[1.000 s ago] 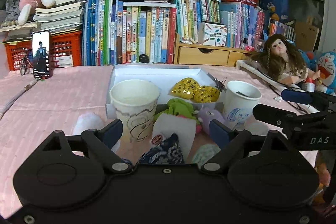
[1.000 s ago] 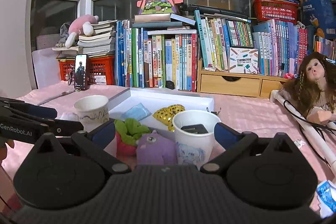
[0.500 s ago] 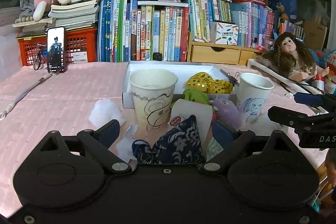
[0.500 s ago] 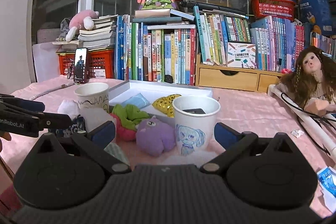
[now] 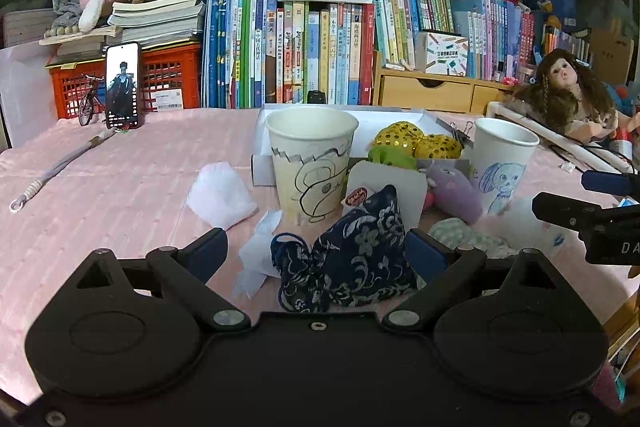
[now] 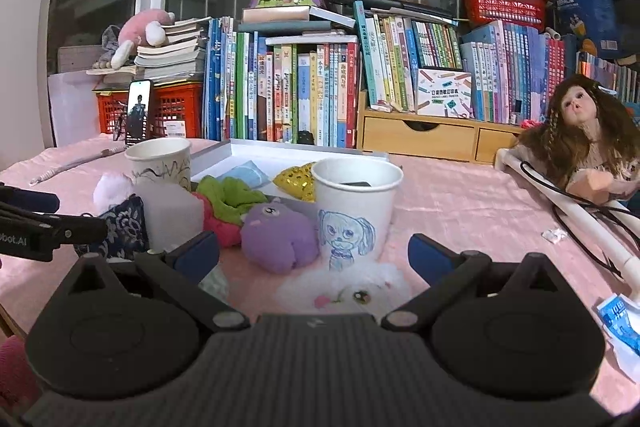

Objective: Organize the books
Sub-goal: 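Grasp the navy floral pouch with the left tool while the right grasps the fluffy toy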

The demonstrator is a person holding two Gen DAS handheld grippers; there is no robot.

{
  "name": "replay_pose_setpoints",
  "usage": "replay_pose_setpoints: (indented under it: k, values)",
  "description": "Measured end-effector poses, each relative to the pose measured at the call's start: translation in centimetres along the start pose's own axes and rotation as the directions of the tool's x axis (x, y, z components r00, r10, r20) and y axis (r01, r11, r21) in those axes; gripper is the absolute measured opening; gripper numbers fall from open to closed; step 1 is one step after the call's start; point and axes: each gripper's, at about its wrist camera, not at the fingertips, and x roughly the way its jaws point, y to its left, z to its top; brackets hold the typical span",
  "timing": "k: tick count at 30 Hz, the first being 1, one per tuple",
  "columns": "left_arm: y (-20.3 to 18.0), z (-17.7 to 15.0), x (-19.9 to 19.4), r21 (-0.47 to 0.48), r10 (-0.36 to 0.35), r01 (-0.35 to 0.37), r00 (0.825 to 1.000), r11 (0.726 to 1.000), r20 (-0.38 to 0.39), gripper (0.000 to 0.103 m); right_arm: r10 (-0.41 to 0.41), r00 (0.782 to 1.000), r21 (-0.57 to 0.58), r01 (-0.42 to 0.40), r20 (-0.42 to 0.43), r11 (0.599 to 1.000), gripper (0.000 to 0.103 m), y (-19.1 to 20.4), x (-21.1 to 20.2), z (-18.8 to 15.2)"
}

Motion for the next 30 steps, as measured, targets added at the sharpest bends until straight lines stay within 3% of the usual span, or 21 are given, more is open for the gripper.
replay_pose_setpoints:
  k: [6, 13, 30]
  values:
    - [-0.2, -0.4, 0.3, -0.004, -0.012, 0.012, 1.000, 1.000, -0.007, 0.095, -0.025, 1.000, -0.003, 0.025, -0.012, 1.000, 0.103, 0.0, 0.4, -0.7]
    - [-0.9, -0.8, 0.9, -0.006, -0.035, 0.035, 0.999, 0.999, -0.027, 0.086, -0.047, 0.999, 0.048, 0.048, -0.021, 0.998, 0.103, -0.8, 1.0, -1.4]
    - [-1.3, -1.1, 2.9, -0.056, -0.016, 0.013, 0.999, 0.998, -0.049, 0.085, -0.050, 0.993, 0.048, 0.055, -0.103, 0.997, 0.103, -0.8, 3.1, -2.6]
